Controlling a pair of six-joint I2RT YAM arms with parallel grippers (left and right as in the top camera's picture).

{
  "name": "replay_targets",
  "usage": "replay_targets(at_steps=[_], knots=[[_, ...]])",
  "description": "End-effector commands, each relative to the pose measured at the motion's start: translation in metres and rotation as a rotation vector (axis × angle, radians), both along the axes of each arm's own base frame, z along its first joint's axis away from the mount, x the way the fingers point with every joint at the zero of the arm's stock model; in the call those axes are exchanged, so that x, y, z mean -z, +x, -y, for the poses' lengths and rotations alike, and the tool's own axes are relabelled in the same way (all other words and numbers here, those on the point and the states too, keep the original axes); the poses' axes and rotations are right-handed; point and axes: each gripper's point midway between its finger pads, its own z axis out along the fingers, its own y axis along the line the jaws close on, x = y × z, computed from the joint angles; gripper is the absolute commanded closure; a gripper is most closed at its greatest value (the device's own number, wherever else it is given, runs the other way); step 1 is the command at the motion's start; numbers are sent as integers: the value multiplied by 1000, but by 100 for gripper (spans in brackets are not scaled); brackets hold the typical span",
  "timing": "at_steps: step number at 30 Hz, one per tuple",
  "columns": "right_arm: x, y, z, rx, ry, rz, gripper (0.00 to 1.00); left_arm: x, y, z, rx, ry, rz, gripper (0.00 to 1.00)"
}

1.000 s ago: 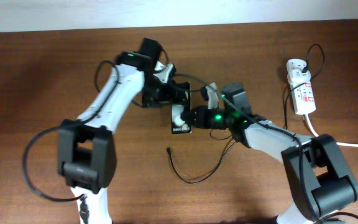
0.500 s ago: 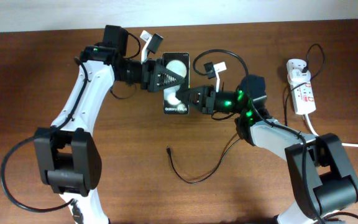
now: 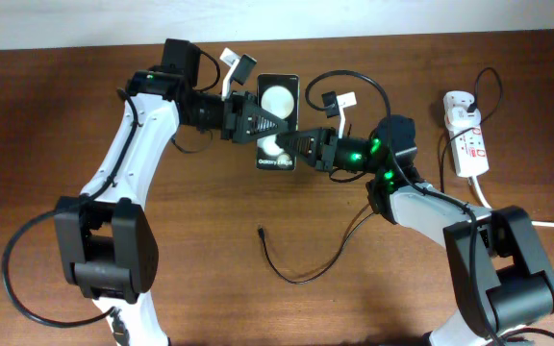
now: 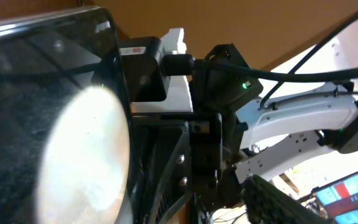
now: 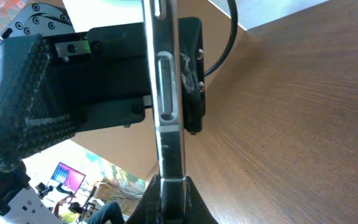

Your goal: Plug charger to phone and switch on socket

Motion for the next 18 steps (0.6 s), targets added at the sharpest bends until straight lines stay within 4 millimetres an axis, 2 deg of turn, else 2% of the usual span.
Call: replay_targets(at_steps=[1, 2, 5, 11, 13, 17, 18], knots=[[-4, 30, 20, 154, 7, -32, 96, -34, -10, 1, 43, -119, 48, 50], [5, 29, 20, 152, -9, -80, 96, -37, -11, 0, 49, -136, 42, 57], [10, 28, 20, 147, -18, -110, 96, -37, -11, 0, 49, -136, 43, 59], [10, 22, 17, 106, -18, -110, 96, -37, -11, 0, 49, -136, 43, 89], [10, 22, 17, 106, -18, -110, 80, -37, -11, 0, 49, -136, 43, 100], [15, 21, 17, 106, -49, -68, 67, -37, -11, 0, 44, -127, -19, 100], [19, 21, 18, 105, -64, -70, 53, -37, -11, 0, 44, -126, -25, 100]])
